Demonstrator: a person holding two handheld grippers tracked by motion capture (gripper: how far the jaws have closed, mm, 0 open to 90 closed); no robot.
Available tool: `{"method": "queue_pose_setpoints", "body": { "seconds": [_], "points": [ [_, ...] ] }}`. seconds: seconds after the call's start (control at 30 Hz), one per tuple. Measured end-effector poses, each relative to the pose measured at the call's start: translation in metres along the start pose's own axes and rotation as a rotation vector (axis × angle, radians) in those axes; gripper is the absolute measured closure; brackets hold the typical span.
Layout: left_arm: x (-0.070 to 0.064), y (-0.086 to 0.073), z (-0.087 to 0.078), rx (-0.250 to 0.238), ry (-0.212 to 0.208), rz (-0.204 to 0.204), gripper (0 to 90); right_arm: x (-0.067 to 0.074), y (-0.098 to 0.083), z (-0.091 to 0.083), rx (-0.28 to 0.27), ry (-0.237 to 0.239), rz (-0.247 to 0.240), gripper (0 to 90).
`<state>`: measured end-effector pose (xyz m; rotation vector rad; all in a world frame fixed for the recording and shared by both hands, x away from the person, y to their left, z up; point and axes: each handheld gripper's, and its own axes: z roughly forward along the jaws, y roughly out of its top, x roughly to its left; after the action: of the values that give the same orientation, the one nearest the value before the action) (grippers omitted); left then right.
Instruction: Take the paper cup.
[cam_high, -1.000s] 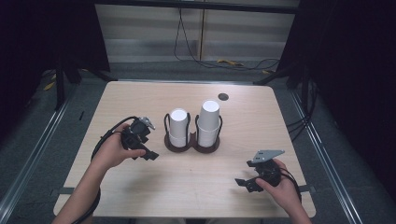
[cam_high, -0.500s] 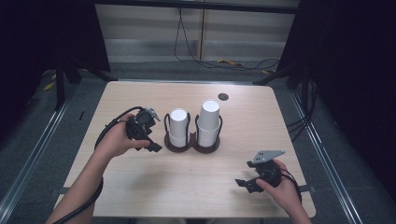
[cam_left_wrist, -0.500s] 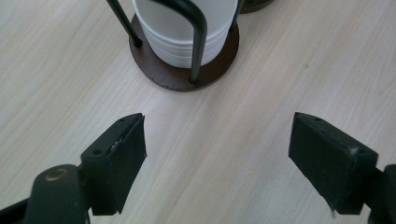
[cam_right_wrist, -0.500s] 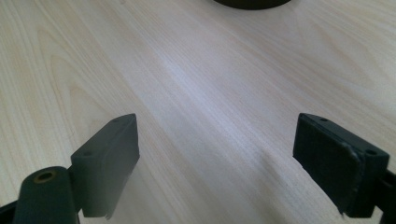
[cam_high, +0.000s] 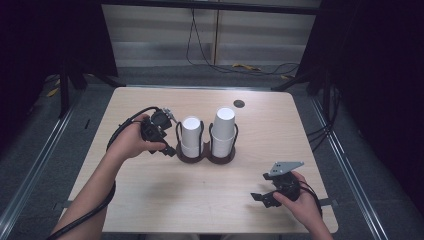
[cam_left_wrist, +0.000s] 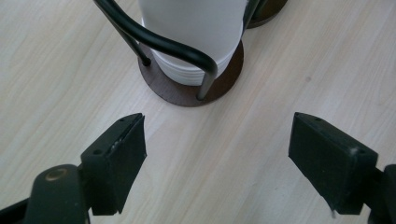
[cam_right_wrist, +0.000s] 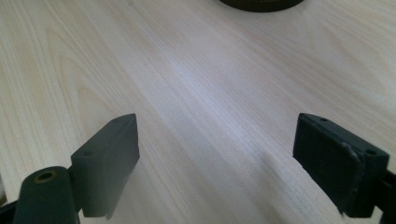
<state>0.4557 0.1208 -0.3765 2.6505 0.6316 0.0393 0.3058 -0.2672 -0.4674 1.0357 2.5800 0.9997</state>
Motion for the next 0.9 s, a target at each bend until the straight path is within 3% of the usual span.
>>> {"method": "queue_pose_setpoints", "body": {
  "seconds": [0.7, 0.9],
  "points": [
    [0.007, 0.031, -0.019, -0.018, 0.004, 0.000, 19.4, 0.001, 0.000, 0.002, 0.004, 0.011, -0.011, 14.5],
    [0.007, 0.043, -0.027, -0.033, 0.018, 0.018, 19.4, 0.002, 0.000, 0.003, 0.010, 0.014, -0.011, 14.6]
  ]
}}
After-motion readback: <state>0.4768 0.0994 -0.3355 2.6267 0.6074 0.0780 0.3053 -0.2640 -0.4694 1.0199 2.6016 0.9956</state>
